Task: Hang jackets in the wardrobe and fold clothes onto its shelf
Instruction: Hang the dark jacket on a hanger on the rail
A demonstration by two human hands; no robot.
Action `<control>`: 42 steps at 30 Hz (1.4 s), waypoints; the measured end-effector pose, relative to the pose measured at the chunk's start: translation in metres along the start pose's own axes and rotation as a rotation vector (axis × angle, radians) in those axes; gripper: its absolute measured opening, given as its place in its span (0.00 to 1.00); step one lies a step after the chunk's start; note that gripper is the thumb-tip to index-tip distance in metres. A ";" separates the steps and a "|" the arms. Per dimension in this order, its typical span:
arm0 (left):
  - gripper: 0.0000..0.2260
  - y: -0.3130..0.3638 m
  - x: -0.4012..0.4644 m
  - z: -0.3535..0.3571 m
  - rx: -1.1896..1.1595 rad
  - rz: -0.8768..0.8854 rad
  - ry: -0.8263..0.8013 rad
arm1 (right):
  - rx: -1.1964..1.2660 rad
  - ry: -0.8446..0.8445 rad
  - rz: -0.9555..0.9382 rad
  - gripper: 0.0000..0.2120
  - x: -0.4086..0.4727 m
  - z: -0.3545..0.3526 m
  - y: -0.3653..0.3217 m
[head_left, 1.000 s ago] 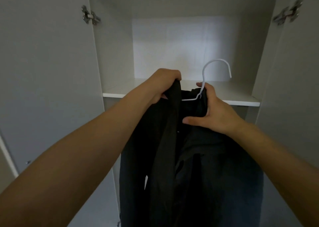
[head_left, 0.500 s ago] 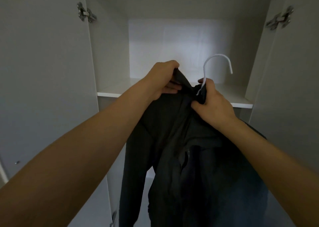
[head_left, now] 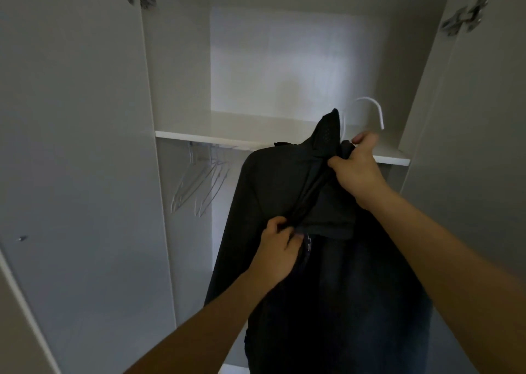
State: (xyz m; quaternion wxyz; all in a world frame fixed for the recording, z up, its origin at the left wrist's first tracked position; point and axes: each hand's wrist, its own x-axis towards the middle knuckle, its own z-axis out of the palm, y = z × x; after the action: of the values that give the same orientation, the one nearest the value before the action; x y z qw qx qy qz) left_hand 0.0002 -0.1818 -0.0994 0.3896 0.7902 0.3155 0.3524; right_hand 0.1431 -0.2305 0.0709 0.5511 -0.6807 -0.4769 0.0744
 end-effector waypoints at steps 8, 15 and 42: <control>0.13 0.016 0.014 -0.008 -0.475 -0.343 0.044 | -0.190 0.297 -0.223 0.20 -0.010 -0.019 0.020; 0.10 0.048 0.046 -0.062 0.314 0.371 0.116 | -0.445 0.515 -0.415 0.13 -0.024 -0.035 0.059; 0.19 0.034 0.003 -0.031 0.033 -0.006 -0.271 | -0.031 0.195 -0.041 0.10 -0.028 -0.008 0.053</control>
State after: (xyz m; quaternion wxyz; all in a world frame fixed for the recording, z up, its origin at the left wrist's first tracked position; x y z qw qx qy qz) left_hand -0.0159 -0.1839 -0.0562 0.4165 0.8359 0.2682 0.2361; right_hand 0.1628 -0.2534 0.0186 0.5858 -0.6832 -0.4359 -0.0111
